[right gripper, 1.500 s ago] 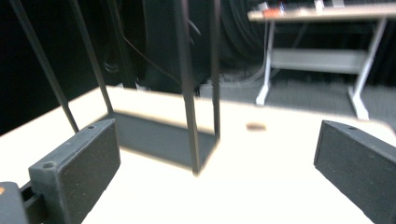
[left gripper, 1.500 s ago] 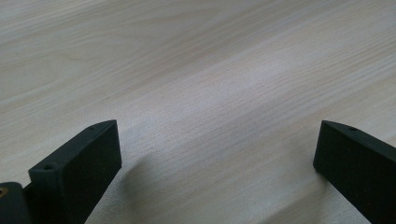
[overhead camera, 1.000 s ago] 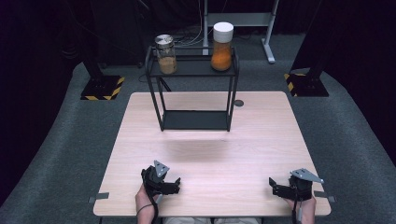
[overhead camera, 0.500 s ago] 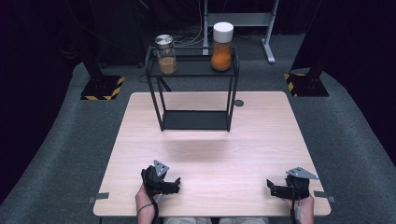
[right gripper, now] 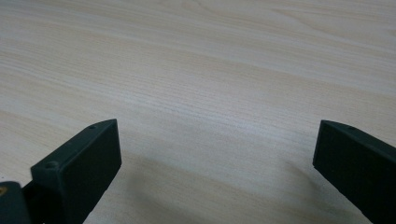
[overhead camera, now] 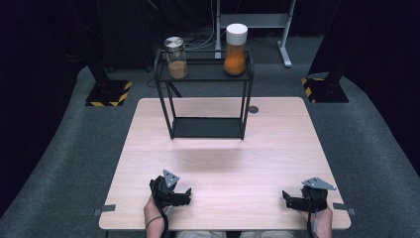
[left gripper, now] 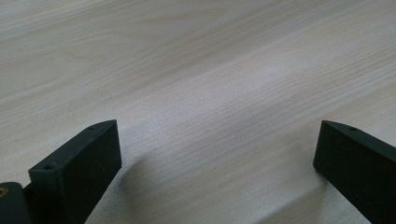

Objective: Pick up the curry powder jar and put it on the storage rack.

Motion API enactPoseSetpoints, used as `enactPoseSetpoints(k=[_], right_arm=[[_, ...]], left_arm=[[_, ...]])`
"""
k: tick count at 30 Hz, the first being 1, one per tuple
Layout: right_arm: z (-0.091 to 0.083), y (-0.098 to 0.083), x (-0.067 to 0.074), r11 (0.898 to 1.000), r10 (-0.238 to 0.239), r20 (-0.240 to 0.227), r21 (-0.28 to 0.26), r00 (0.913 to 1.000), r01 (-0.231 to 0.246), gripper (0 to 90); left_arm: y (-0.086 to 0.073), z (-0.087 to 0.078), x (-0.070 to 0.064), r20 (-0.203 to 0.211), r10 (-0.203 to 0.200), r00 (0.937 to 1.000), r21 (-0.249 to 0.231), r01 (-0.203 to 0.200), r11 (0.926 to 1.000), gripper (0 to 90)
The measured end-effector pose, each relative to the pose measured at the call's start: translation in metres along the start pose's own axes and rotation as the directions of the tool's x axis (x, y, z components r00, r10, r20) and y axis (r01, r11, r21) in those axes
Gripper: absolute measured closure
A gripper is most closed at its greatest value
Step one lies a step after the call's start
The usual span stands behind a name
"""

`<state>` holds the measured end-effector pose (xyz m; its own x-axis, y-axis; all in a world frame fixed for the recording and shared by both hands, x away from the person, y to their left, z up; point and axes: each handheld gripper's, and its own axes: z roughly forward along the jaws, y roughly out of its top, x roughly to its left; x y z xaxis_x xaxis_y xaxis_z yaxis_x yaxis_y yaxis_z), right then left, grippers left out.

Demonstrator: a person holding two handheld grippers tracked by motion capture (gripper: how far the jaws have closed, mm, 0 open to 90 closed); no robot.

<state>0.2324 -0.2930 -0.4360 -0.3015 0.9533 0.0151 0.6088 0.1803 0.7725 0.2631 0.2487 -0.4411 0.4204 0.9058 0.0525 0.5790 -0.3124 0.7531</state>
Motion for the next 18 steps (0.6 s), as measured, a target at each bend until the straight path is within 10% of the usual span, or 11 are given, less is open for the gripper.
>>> enactPoseSetpoints(k=[18], right_arm=[[-0.0012,-0.0024,-0.0004,1.000,0.013,0.004,-0.013,0.9999,-0.013,0.9]], left_arm=[[-0.0002,-0.0002,-0.0008,-0.003,0.003,1.0000,-0.001,-0.003,1.0000,0.2]])
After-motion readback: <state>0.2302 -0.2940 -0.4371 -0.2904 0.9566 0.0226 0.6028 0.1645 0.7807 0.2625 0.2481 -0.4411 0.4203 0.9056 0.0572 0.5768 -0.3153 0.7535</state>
